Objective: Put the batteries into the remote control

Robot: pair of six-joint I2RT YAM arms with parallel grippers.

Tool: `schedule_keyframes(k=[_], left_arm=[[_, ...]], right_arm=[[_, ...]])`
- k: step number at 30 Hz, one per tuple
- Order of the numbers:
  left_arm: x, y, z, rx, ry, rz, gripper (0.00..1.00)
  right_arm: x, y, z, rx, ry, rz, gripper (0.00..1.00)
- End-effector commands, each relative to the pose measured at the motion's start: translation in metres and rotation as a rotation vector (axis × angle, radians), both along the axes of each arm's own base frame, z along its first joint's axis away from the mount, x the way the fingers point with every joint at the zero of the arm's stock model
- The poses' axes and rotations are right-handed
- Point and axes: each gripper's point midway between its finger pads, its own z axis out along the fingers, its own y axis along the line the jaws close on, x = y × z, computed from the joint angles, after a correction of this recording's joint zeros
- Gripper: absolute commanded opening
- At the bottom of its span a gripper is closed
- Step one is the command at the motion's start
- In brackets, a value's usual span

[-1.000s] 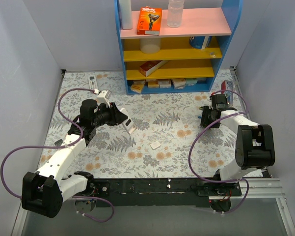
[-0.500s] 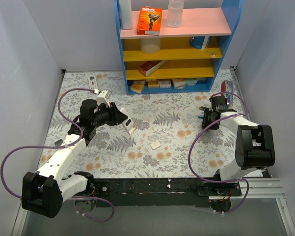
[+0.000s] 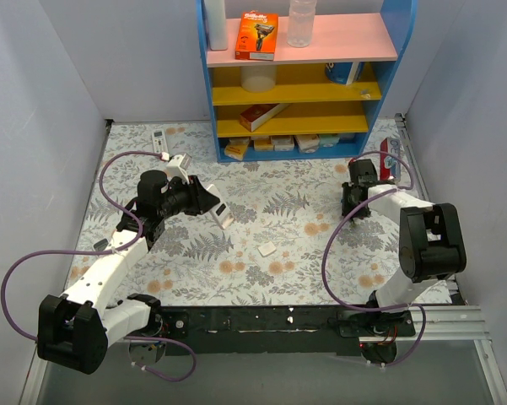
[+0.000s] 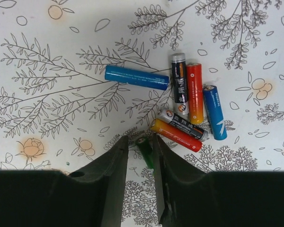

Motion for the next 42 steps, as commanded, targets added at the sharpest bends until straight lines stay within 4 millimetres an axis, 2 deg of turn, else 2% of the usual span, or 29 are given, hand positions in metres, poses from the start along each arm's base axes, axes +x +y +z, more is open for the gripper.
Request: schedule_keyframes(k=[1, 6, 10, 13, 14, 16, 18, 19, 21, 22, 24, 26, 28, 30, 31, 32, 33, 34, 35, 37, 38, 39, 40, 41, 42], left_arm=[[-0.003, -0.006, 0.009, -0.031, -0.031, -0.03, 0.0], [-0.003, -0.007, 0.007, -0.042, -0.024, -0.03, 0.0], [-0.004, -0.008, 0.008, -0.056, -0.025, -0.03, 0.0], [-0.007, -0.01, 0.009, -0.08, -0.021, -0.034, 0.0], [-0.011, -0.01, 0.006, -0.085, -0.009, -0.038, 0.0], [-0.01, -0.012, 0.02, -0.129, -0.05, -0.035, 0.0], [-0.013, -0.012, 0.019, -0.155, -0.046, -0.025, 0.0], [-0.013, -0.013, 0.027, -0.187, -0.058, -0.016, 0.0], [-0.017, -0.012, 0.02, -0.218, -0.042, 0.005, 0.0], [-0.021, -0.012, 0.024, -0.257, -0.033, 0.018, 0.0], [-0.026, -0.01, 0.015, -0.3, -0.034, 0.035, 0.0], [-0.032, -0.009, 0.018, -0.365, -0.027, 0.054, 0.0], [-0.035, -0.005, 0.011, -0.403, -0.034, 0.085, 0.0], [-0.037, -0.003, 0.02, -0.477, -0.059, 0.104, 0.0], [-0.039, 0.0, 0.008, -0.495, -0.041, 0.132, 0.0], [-0.041, 0.0, 0.01, -0.544, -0.022, 0.146, 0.0], [-0.041, 0.001, 0.015, -0.577, -0.053, 0.147, 0.0], [-0.043, 0.002, 0.009, -0.591, -0.04, 0.163, 0.0], [-0.042, 0.002, 0.008, -0.606, -0.04, 0.181, 0.0], [-0.04, 0.002, 0.01, -0.65, -0.037, 0.202, 0.0], [-0.041, 0.001, 0.006, -0.662, -0.031, 0.221, 0.0], [-0.042, 0.0, 0.013, -0.695, -0.044, 0.223, 0.0], [-0.042, -0.002, 0.013, -0.702, -0.044, 0.227, 0.0], [-0.042, -0.005, 0.014, -0.712, -0.046, 0.237, 0.0], [-0.043, -0.007, 0.017, -0.725, -0.056, 0.235, 0.0]], right_arm=[[-0.026, -0.001, -0.024, -0.064, 0.138, 0.04, 0.3], [-0.03, 0.005, -0.025, -0.079, 0.152, 0.07, 0.19], [-0.03, 0.012, -0.017, -0.058, 0.123, 0.085, 0.09], [-0.031, 0.025, -0.007, -0.001, 0.083, 0.098, 0.01], [-0.026, 0.032, 0.002, 0.023, 0.038, 0.107, 0.01], [-0.03, 0.044, 0.007, 0.086, 0.013, 0.108, 0.01], [-0.026, 0.055, 0.023, 0.134, -0.059, 0.117, 0.01], [-0.026, 0.061, 0.029, 0.172, -0.077, 0.112, 0.01], [-0.025, 0.073, 0.045, 0.223, -0.139, 0.129, 0.01], [-0.026, 0.078, 0.052, 0.255, -0.161, 0.119, 0.01], [-0.028, 0.101, 0.074, 0.339, -0.235, 0.167, 0.01], [-0.035, 0.124, 0.093, 0.423, -0.281, 0.197, 0.01], [-0.034, 0.143, 0.113, 0.487, -0.345, 0.222, 0.01], [-0.045, 0.168, 0.131, 0.568, -0.385, 0.242, 0.01], [-0.043, 0.175, 0.143, 0.593, -0.433, 0.237, 0.01], [-0.051, 0.192, 0.158, 0.636, -0.476, 0.272, 0.01], [-0.057, 0.202, 0.165, 0.677, -0.485, 0.271, 0.01], [-0.051, 0.206, 0.179, 0.69, -0.557, 0.247, 0.01], [-0.062, 0.221, 0.189, 0.725, -0.577, 0.28, 0.01], [-0.066, 0.23, 0.202, 0.748, -0.641, 0.264, 0.01], [-0.076, 0.245, 0.215, 0.793, -0.68, 0.299, 0.01], [-0.08, 0.251, 0.222, 0.815, -0.71, 0.304, 0.01], [-0.081, 0.252, 0.221, 0.812, -0.735, 0.295, 0.01], [-0.091, 0.264, 0.234, 0.867, -0.776, 0.322, 0.01], [-0.093, 0.266, 0.237, 0.88, -0.796, 0.319, 0.01]])
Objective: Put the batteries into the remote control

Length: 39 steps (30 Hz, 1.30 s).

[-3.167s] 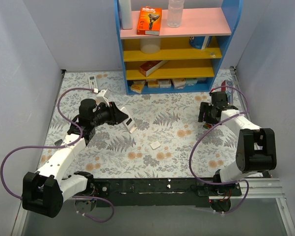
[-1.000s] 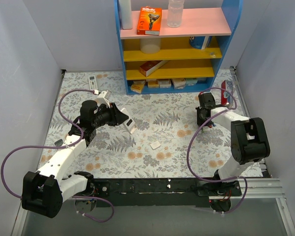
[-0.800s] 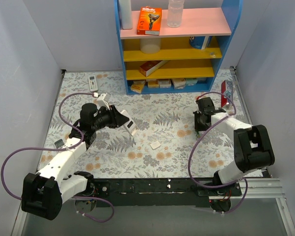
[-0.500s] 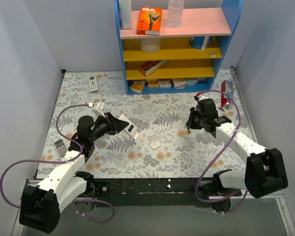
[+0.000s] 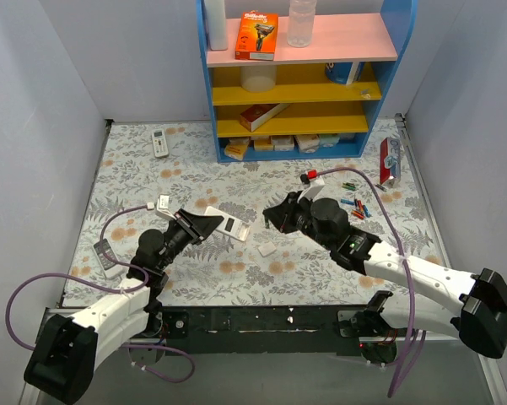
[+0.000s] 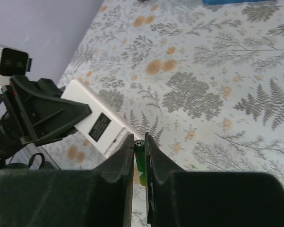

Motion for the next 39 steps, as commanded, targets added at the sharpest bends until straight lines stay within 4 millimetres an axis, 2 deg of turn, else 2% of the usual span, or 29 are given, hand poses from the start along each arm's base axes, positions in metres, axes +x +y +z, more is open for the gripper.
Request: schedule_keyframes(k=[1, 5, 11, 17, 26, 39], left_arm=[[0.005, -0.002, 0.04, -0.132, -0.104, 0.076, 0.0], [0.0, -0.003, 0.047, -0.179, -0.129, 0.088, 0.0], [-0.006, -0.001, 0.05, -0.225, -0.152, 0.105, 0.0], [-0.008, 0.0, 0.054, -0.245, -0.175, 0.133, 0.0], [-0.012, -0.007, 0.061, -0.255, -0.211, 0.137, 0.0], [-0.018, -0.009, 0.069, -0.241, -0.28, 0.146, 0.0]], right_arm=[[0.002, 0.015, 0.051, 0.21, -0.158, -0.091, 0.01], [-0.01, 0.024, 0.057, 0.259, -0.181, -0.086, 0.01], [-0.011, 0.023, 0.064, 0.311, -0.192, -0.141, 0.01], [-0.016, 0.031, 0.069, 0.352, -0.185, -0.167, 0.01], [-0.012, 0.041, 0.074, 0.356, -0.197, -0.23, 0.01], [-0.011, 0.039, 0.08, 0.41, -0.173, -0.264, 0.01]])
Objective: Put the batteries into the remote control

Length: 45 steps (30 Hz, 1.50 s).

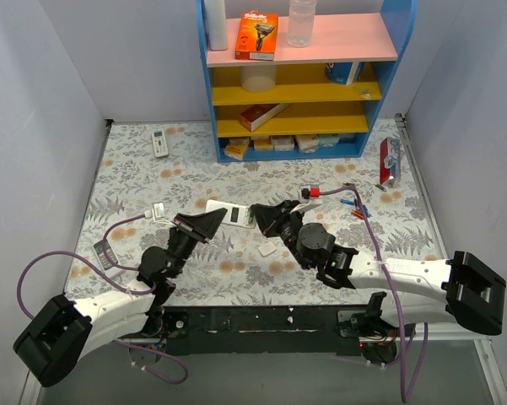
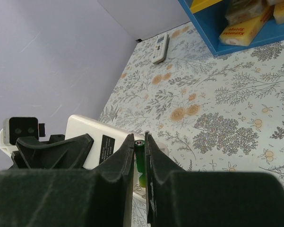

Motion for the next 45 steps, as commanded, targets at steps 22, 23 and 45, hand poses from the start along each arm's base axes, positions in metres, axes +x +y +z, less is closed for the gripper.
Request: schedule_keyframes(k=[22, 23, 45], left_arm=[[-0.007, 0.007, 0.007, -0.027, -0.058, 0.045, 0.0], [-0.007, 0.007, 0.007, -0.026, -0.058, 0.047, 0.0], [-0.012, 0.01, 0.018, -0.1, -0.07, 0.025, 0.0]], right_arm=[[0.002, 0.01, 0.029, 0.13, 0.024, -0.007, 0.01], [0.001, 0.011, 0.028, 0.129, 0.03, -0.003, 0.01], [-0.003, 0.021, 0.012, 0.094, 0.11, 0.03, 0.18]])
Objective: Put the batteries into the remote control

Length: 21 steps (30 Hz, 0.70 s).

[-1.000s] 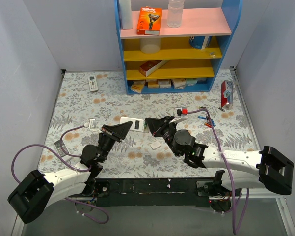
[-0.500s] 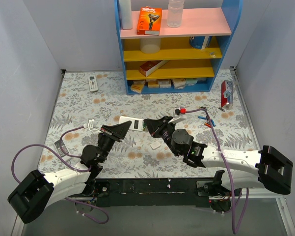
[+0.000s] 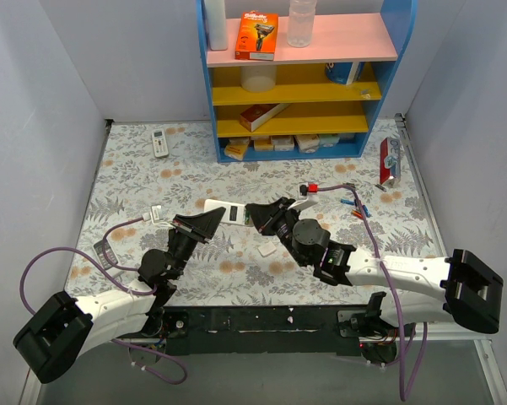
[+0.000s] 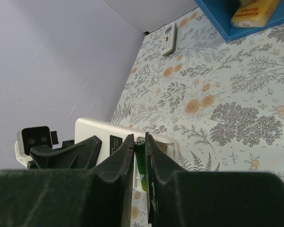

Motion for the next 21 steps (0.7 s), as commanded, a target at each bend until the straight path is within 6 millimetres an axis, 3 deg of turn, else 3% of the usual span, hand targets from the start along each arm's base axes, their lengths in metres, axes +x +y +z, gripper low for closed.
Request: schedule_keyframes(k=[1, 8, 16, 21], left_arm=[[-0.011, 0.007, 0.012, -0.076, -0.044, -0.012, 0.0], [-0.011, 0.011, 0.004, -0.08, -0.02, -0.001, 0.0], [-0.01, 0.015, -0.006, -0.108, 0.027, 0.005, 0.0], [-0.01, 0.017, -0.011, -0.119, 0.047, 0.009, 0.0]], right_arm=[[-0.002, 0.01, 0.008, 0.015, 0.023, 0.015, 0.2], [0.0, 0.011, 0.006, 0.009, 0.031, 0.009, 0.31], [0.002, 0.011, 0.004, 0.003, 0.052, -0.006, 0.33], [0.003, 0.009, 0.005, -0.015, 0.056, -0.017, 0.46]])
